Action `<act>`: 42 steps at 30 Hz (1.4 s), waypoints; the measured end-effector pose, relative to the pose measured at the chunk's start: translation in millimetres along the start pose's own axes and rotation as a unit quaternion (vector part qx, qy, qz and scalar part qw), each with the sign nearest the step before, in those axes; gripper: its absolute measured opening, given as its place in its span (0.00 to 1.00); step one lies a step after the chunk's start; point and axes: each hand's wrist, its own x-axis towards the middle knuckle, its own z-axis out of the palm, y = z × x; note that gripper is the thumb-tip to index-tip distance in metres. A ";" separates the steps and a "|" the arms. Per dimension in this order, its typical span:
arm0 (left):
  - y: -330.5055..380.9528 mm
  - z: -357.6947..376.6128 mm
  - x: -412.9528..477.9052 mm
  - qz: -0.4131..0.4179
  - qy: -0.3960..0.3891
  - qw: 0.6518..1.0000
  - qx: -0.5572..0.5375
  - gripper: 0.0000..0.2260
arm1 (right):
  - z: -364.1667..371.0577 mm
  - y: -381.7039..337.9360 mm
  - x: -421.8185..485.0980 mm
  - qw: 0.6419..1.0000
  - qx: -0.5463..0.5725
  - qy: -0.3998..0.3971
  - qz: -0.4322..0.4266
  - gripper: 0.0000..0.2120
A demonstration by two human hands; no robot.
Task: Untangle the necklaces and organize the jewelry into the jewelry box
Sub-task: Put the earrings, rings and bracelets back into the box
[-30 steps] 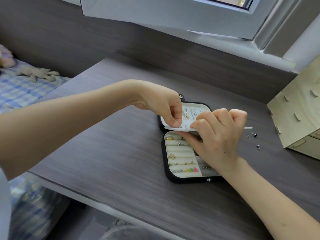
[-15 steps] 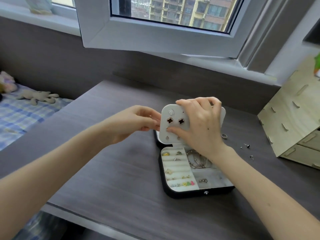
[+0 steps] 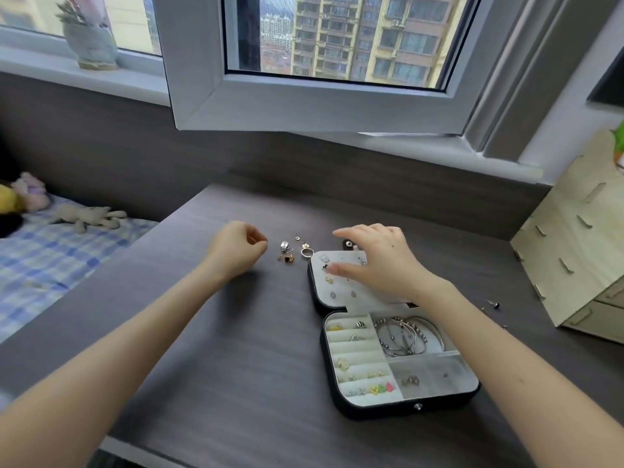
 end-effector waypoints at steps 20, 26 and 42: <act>44.9 54.1 50.0 0.112 -0.079 0.963 0.231 0.05 | -0.5 15.7 -12.1 0.994 0.034 0.102 0.010 0.25; 60.9 28.6 30.3 0.063 -0.081 0.993 0.054 0.08 | -12.1 6.7 -21.1 0.985 0.113 0.131 0.014 0.14; 81.0 10.8 -91.0 -0.167 -0.381 0.834 -0.362 0.08 | -21.5 -31.4 -82.0 0.945 0.291 0.141 -0.053 0.03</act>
